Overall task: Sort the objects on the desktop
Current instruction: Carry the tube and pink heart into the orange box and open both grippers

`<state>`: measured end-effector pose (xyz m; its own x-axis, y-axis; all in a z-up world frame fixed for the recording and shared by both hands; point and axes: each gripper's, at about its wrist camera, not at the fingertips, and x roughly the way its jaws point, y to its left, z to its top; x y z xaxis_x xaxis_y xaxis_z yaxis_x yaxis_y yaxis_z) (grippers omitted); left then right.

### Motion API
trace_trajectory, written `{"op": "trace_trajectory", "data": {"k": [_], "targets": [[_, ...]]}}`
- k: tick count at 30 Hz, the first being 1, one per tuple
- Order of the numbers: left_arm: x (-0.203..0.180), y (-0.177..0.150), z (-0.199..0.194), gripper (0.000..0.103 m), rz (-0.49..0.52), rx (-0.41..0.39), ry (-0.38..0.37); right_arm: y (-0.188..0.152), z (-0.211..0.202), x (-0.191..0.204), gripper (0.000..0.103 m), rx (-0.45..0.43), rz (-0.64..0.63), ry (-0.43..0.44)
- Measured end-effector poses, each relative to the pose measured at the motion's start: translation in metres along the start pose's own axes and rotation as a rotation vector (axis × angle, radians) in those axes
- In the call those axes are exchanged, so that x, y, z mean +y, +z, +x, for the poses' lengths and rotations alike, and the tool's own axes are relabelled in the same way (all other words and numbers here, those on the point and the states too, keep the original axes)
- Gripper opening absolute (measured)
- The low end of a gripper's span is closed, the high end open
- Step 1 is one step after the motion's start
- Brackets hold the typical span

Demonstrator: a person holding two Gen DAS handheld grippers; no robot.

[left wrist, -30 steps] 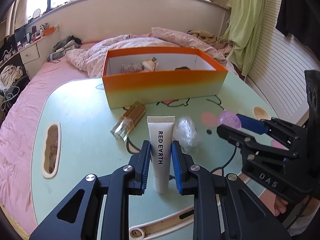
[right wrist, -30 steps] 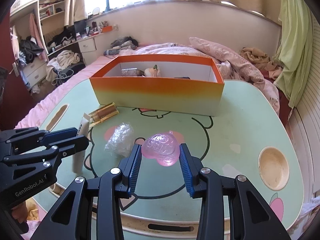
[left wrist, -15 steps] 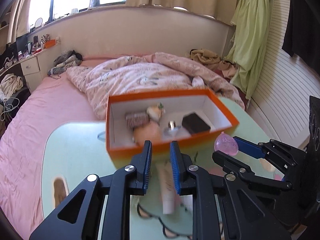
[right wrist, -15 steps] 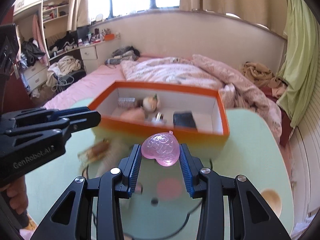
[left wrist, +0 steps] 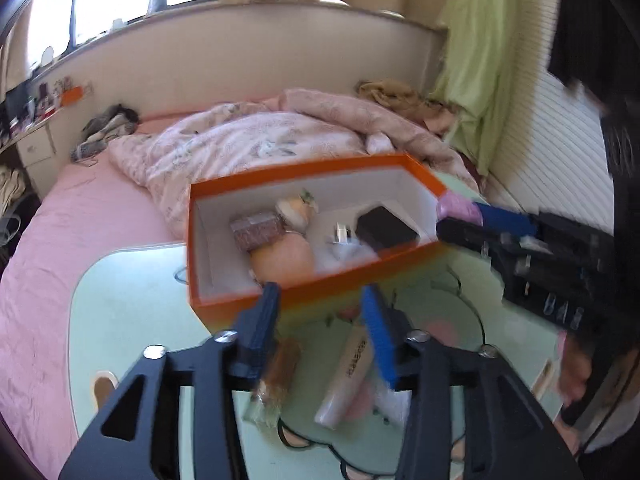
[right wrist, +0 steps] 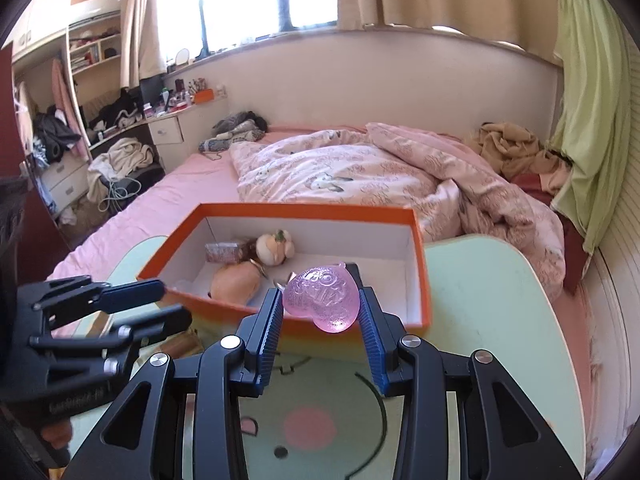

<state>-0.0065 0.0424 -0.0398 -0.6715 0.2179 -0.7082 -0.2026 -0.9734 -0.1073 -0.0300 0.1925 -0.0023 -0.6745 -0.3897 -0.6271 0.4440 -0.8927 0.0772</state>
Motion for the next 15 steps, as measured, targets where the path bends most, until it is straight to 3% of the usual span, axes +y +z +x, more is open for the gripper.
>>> {"op": "trace_trajectory", "data": {"k": [4, 7, 11, 15], "targets": [[-0.011, -0.015, -0.007, 0.046, 0.0, -0.011, -0.044, -0.009, -0.008, -0.007, 0.037, 0.002, 0.021, -0.005], [-0.02, -0.027, -0.001, 0.044, 0.021, 0.038, -0.047, -0.014, -0.011, -0.012, 0.037, 0.01, 0.035, -0.003], [-0.016, -0.03, 0.008, 0.023, -0.012, 0.054, -0.035, -0.022, -0.015, -0.014, 0.037, 0.016, 0.057, 0.018], [-0.017, -0.03, 0.014, 0.023, 0.0, 0.084, -0.029, -0.029, -0.02, -0.011, 0.037, 0.019, 0.058, 0.029]]}}
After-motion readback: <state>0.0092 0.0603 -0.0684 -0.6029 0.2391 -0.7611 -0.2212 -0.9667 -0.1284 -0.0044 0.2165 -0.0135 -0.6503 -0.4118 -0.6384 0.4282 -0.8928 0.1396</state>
